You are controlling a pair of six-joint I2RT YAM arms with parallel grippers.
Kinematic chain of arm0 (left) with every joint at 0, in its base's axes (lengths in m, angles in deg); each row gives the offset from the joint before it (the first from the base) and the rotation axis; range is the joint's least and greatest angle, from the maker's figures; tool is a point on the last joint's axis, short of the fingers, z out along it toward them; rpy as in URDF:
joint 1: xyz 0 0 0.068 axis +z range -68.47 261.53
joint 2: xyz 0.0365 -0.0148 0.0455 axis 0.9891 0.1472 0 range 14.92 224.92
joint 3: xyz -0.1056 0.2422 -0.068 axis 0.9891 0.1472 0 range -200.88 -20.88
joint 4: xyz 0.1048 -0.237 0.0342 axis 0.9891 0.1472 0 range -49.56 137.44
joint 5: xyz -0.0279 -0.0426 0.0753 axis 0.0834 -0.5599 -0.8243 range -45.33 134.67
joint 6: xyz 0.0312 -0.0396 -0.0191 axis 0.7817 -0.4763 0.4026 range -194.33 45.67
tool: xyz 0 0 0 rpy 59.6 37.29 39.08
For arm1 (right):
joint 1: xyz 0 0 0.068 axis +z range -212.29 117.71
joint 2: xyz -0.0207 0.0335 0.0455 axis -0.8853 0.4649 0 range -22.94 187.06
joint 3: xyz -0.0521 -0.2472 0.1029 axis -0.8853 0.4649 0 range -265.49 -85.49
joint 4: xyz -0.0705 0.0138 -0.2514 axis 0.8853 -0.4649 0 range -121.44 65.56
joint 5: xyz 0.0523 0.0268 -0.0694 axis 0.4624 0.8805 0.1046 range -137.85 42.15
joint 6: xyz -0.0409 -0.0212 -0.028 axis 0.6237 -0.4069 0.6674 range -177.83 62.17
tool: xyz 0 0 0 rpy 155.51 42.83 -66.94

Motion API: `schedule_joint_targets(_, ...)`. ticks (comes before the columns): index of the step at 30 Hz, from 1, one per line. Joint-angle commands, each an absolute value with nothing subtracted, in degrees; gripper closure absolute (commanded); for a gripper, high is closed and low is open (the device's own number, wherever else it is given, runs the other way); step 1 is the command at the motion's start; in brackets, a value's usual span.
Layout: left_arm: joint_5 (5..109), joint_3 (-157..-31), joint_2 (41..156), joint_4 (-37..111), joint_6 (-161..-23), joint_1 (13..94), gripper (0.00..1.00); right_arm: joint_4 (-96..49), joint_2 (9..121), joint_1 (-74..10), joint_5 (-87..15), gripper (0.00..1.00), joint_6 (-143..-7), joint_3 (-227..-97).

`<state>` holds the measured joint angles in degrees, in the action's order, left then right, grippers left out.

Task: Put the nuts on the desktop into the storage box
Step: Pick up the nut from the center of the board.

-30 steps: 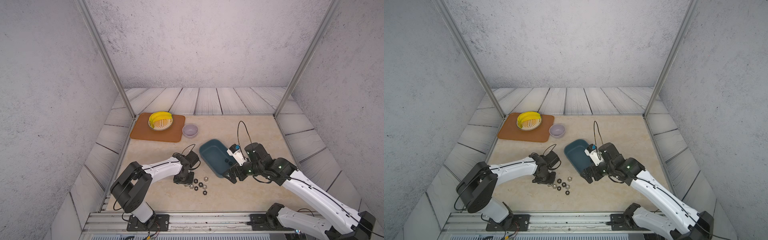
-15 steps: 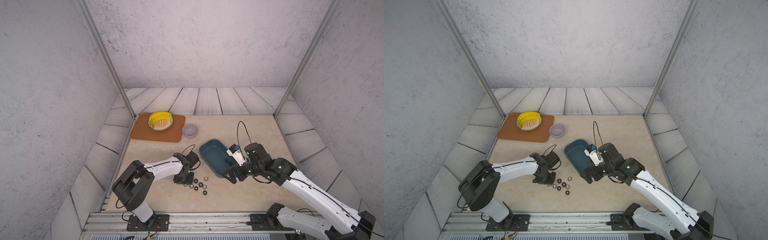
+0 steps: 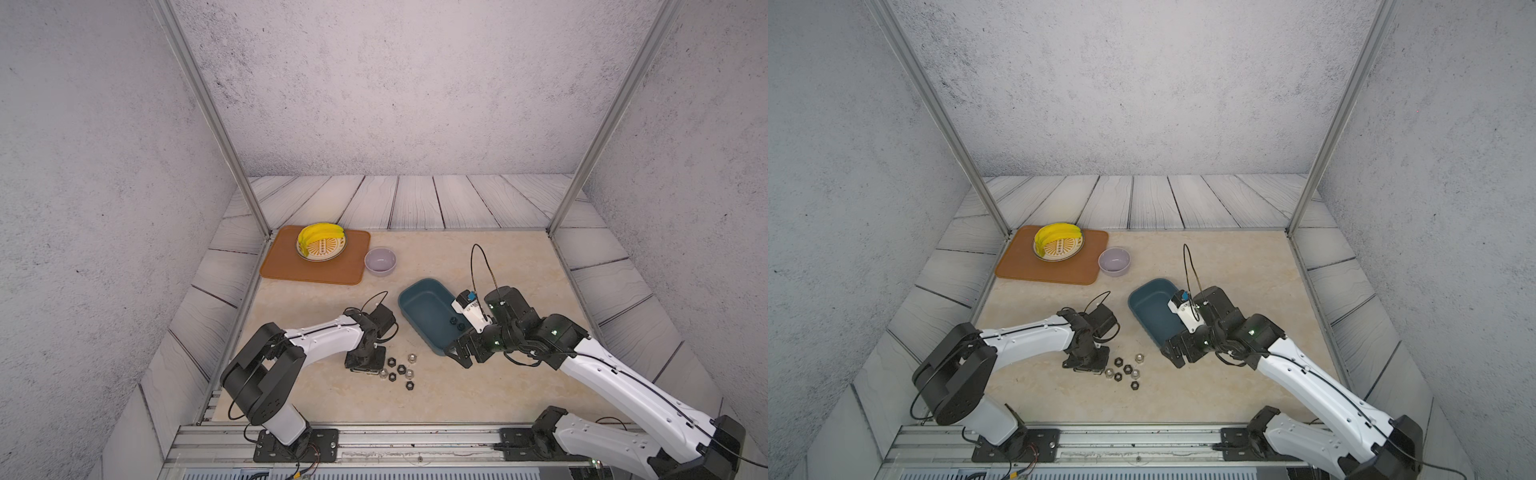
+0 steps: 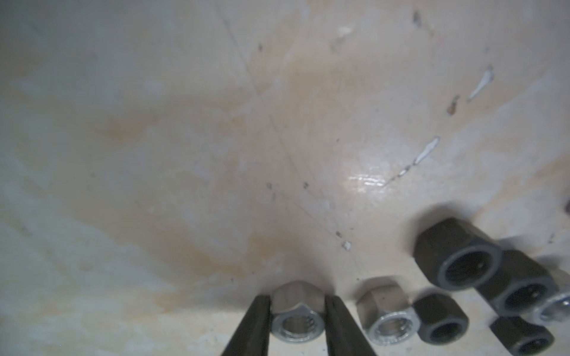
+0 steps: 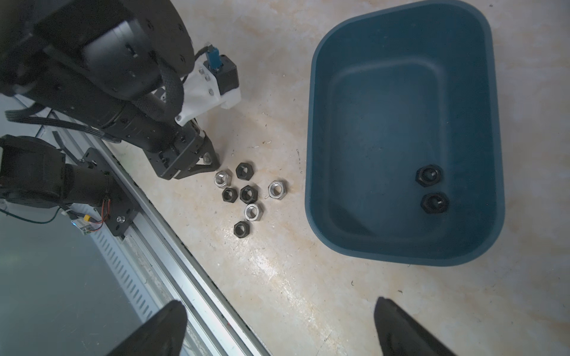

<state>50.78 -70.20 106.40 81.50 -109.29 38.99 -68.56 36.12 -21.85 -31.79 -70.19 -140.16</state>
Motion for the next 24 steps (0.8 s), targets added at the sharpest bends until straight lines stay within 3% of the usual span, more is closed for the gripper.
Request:
schedule_joint_targets(1,51.5,-69.3,107.3,82.0,-109.3,39.5,0.69,-70.0,36.5,-21.4,-33.1,0.01,-70.2,-141.6)
schedule_joint_targets(7,51.8,-70.1,108.8,81.4,-107.7,39.5,0.76,-69.8,36.2,-21.3,-33.1,0.01,-70.3,-141.4)
schedule_joint_targets(17,55.4,-70.0,101.8,80.9,-106.3,39.6,0.77,-69.5,33.8,-21.1,-38.3,0.01,-73.3,-143.0)
schedule_joint_targets(24,61.4,-72.0,92.2,81.6,-105.8,39.6,0.77,-61.3,30.6,-21.2,-28.3,0.01,-73.2,-139.2)
